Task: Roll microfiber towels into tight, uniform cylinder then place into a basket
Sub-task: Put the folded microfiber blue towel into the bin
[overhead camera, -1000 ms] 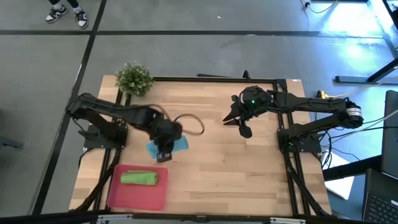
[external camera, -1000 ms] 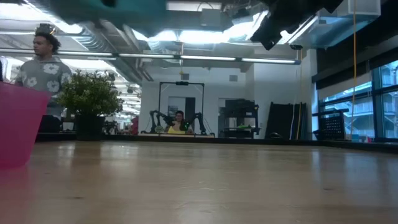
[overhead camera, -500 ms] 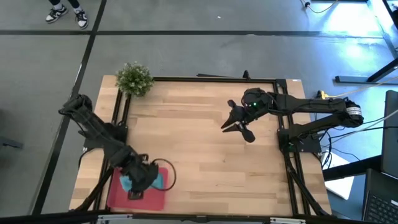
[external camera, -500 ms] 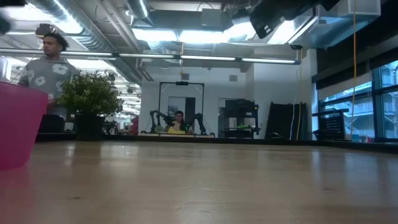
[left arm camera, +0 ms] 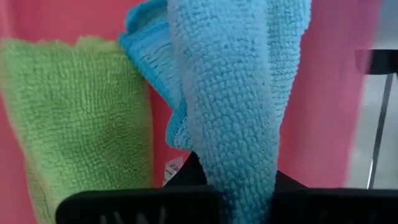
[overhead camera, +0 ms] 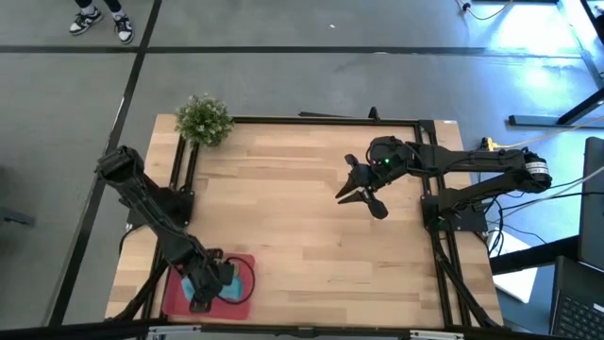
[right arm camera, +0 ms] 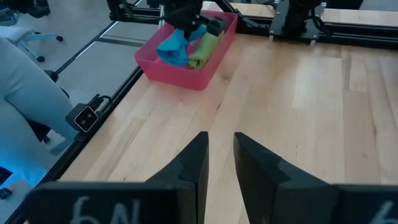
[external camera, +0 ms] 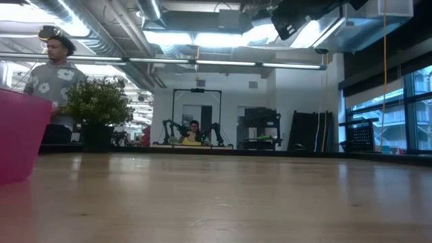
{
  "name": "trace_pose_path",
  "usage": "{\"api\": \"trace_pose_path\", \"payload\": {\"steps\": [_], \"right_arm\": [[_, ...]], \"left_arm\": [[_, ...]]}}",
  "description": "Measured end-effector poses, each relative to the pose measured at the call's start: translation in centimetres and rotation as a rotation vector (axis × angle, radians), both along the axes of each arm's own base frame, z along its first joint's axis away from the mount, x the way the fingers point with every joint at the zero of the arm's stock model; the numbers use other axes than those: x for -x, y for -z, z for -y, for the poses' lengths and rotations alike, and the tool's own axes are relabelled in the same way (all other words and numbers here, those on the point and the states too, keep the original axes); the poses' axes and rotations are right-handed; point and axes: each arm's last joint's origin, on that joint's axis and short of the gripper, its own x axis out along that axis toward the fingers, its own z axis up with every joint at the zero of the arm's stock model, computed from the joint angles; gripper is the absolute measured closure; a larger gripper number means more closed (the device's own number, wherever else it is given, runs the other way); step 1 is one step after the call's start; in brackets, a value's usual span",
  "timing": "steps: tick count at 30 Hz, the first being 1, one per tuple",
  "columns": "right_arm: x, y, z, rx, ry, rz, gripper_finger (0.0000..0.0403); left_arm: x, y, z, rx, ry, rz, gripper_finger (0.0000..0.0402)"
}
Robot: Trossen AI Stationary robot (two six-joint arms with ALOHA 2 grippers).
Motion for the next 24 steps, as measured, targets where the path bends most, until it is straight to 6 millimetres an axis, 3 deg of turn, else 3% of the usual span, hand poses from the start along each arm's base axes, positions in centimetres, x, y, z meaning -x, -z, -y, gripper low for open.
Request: {"api": "trace_pose_path", "payload": {"steps": [9, 24], "right_arm": [[0.0, 0.0, 0.0, 0.0, 0.0, 0.0, 0.0326], [0.0, 0.0, 0.0, 0.0, 0.0, 0.0, 0.0326]], "left_arm": [[1.2, 2.8, -1.2, -0.043, 0.008, -0.029, 0.0395], [1.3, 2.9, -1.3, -0.045, 0.031, -0.023, 0.0382]]}}
